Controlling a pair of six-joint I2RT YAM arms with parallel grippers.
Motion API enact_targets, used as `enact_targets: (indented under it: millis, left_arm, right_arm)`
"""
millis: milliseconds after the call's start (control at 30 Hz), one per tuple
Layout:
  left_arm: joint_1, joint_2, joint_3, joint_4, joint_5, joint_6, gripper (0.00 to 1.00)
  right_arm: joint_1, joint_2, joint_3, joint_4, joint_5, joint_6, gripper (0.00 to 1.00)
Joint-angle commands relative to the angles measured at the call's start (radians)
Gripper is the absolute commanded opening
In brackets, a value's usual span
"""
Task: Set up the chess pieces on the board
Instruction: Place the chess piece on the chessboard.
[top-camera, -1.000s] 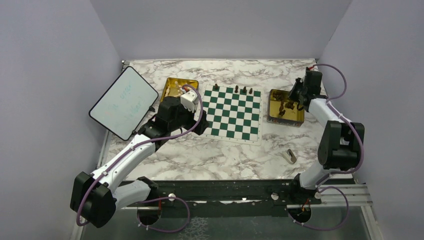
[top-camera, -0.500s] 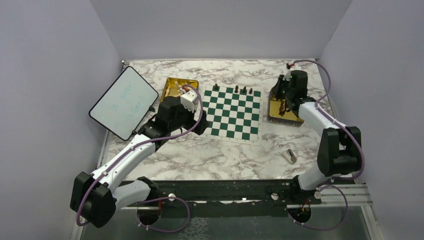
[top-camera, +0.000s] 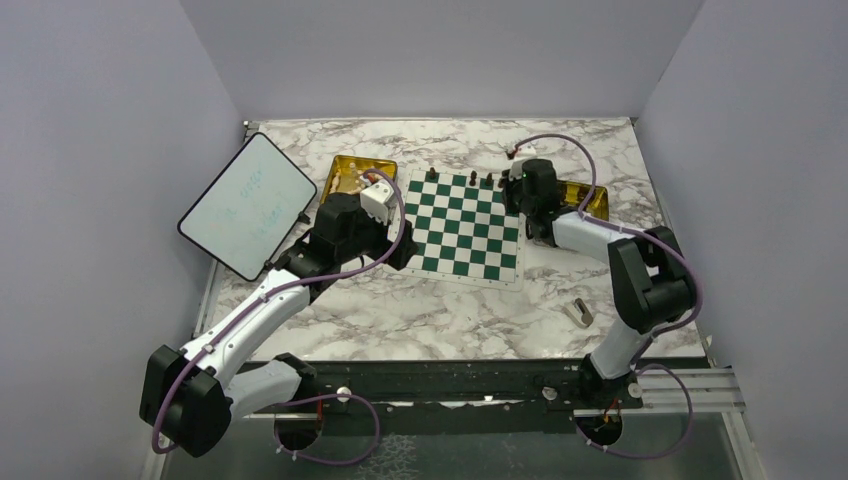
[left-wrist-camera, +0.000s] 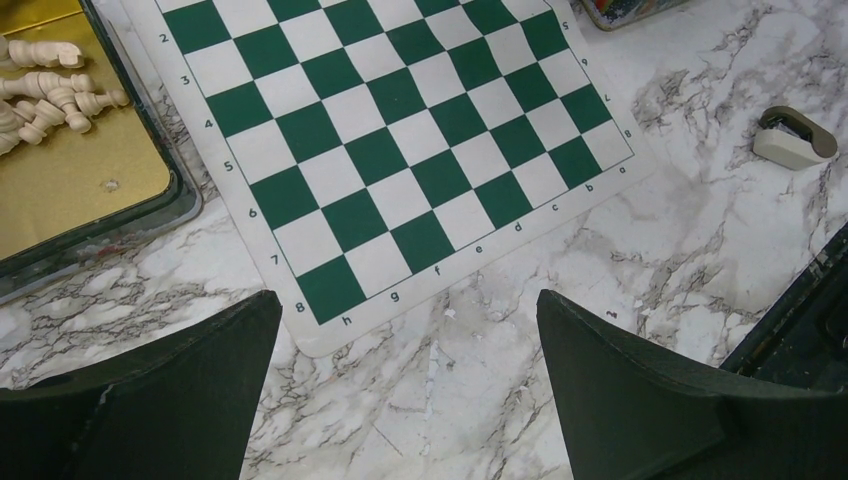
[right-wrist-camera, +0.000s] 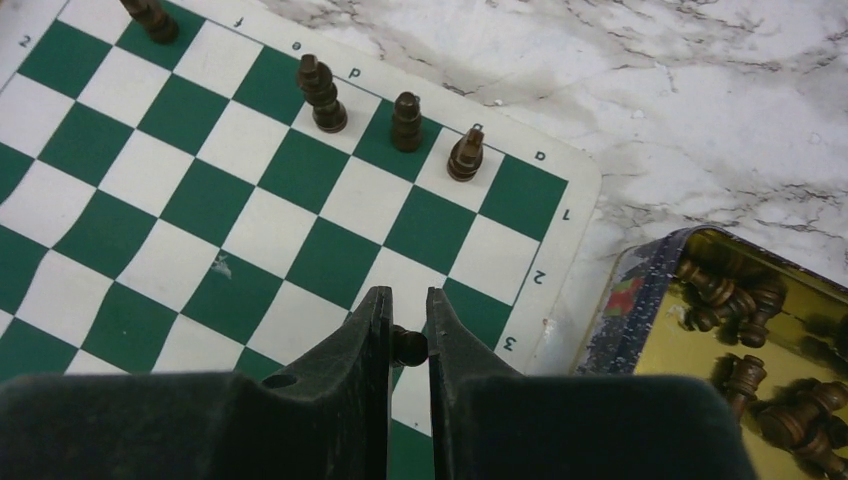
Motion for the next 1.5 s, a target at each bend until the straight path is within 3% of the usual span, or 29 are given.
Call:
enact_targets:
  millis: [0, 433, 800, 1200, 1467]
  left_arm:
    - [-0.002, -0.024, -0.011, 0.026, -0.01, -0.002, 0.99]
    - [-0.001, -0.022, -0.011, 0.025, -0.016, 0.0, 0.99]
    - [-0.001, -0.029, -0.009, 0.022, -0.018, 0.003, 0.99]
    - [-0.001, -0.036, -0.009, 0.02, -0.022, 0.004, 0.99]
    - [-0.001, -0.032, -0.009, 0.022, -0.016, 0.001, 0.99]
  right_arm:
    - [0.032, 0.054, -0.005, 0.104, 0.093, -0.067, 0.1]
    - [0.06, 0.199, 0.089, 0.141, 0.235, -0.111, 0.11]
    - [0.062, 0.281, 0.197, 0.05, 0.387, -0.077, 0.1]
    - [0.06, 0.348, 0.305, -0.1, 0.449, -0.029, 0.1]
    - [0.062, 0.315, 0.264, -0.065, 0.366, 0.009, 0.1]
